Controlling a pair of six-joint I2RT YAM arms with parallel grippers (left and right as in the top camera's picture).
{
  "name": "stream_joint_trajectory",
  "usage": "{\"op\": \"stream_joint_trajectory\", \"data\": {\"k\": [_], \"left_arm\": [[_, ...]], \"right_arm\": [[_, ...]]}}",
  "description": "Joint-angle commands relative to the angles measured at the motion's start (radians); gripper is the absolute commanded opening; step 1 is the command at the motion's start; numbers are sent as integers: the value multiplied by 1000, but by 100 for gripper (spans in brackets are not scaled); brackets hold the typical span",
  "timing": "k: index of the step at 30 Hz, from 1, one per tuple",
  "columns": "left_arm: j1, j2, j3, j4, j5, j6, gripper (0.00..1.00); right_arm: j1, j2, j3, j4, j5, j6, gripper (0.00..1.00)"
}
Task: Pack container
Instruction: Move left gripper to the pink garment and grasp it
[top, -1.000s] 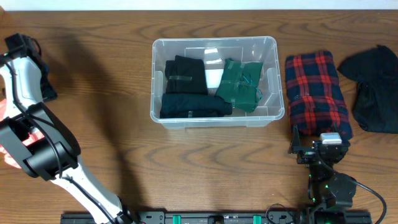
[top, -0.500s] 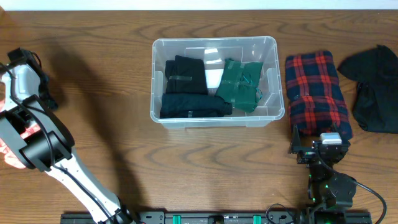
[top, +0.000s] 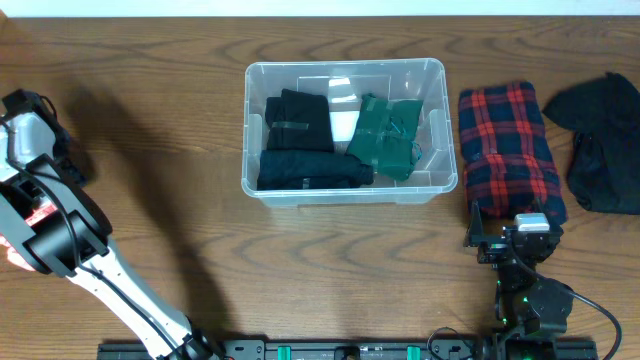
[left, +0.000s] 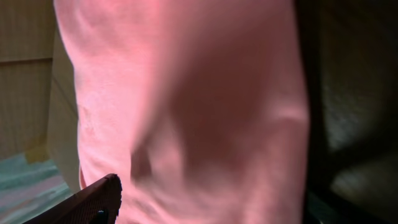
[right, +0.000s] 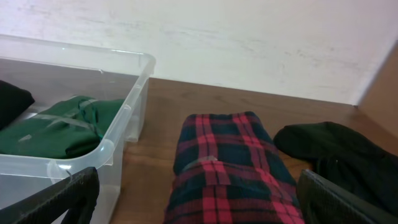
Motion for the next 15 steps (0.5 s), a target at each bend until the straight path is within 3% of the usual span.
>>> {"op": "stream_joint_trajectory", "data": {"k": [1,6,8,9,15], "left_arm": [[29,63,-8,-9,-6,9,77],[33,72,-9,-13,4,-38,24],[29,72,-9,-19,8,-54,9],[27,72,-9,-26,16,-54,6],[-8,33,6,-50,126,-78,6]], "right_arm": [[14,-4,-2,-4,7,-14,99],[14,-4,-2,-4,7,-14,99],[14,-4,-2,-4,7,-14,99],[14,-4,-2,-4,7,-14,99],[14,-4,-2,-4,7,-14,99]]}}
